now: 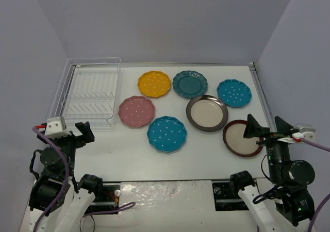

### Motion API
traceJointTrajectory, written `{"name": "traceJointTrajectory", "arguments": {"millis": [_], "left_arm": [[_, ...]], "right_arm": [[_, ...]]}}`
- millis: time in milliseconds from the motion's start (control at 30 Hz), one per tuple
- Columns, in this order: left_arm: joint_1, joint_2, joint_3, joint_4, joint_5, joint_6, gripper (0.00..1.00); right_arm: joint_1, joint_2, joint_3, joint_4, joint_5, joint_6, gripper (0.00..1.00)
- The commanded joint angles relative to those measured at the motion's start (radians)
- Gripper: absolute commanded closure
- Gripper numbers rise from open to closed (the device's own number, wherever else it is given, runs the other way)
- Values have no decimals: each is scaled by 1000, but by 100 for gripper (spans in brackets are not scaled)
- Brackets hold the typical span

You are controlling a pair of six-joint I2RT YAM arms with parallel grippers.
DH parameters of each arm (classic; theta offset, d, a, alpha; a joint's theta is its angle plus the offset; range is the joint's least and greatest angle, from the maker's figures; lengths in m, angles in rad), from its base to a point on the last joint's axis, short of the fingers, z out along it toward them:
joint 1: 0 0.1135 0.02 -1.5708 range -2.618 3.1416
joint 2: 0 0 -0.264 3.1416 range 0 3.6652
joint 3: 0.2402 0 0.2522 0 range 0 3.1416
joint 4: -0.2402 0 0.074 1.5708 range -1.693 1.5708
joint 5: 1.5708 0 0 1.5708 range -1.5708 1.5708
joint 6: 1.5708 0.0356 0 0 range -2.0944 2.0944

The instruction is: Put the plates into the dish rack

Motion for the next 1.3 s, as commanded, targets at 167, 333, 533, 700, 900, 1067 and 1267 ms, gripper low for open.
{"name": "traceJointTrajectory", "arguments": {"millis": [167, 333, 533, 700, 900, 1067, 1267], "left_arm": [[1, 70, 55, 52, 25, 17, 3], [2, 128, 73, 40, 86, 4, 3], [3, 243, 108, 8, 167, -46, 3], [4, 320, 112, -10, 213, -67, 3], [6, 363, 112, -10, 245, -71, 3], [12, 368, 112, -9, 254, -72, 3], [16, 359, 106, -15, 271, -72, 3]], "right_arm": [[8, 152, 15, 30, -192, 48, 0], [7, 334, 3, 31, -367, 176, 0], [20, 596, -63, 51, -482, 389, 0], [140, 721, -160, 127, -336, 528, 2], [339, 881, -205, 196, -121, 673, 10], [439, 1058, -211, 238, -3, 760, 18], [475, 1204, -186, 293, 78, 788, 28]]}}
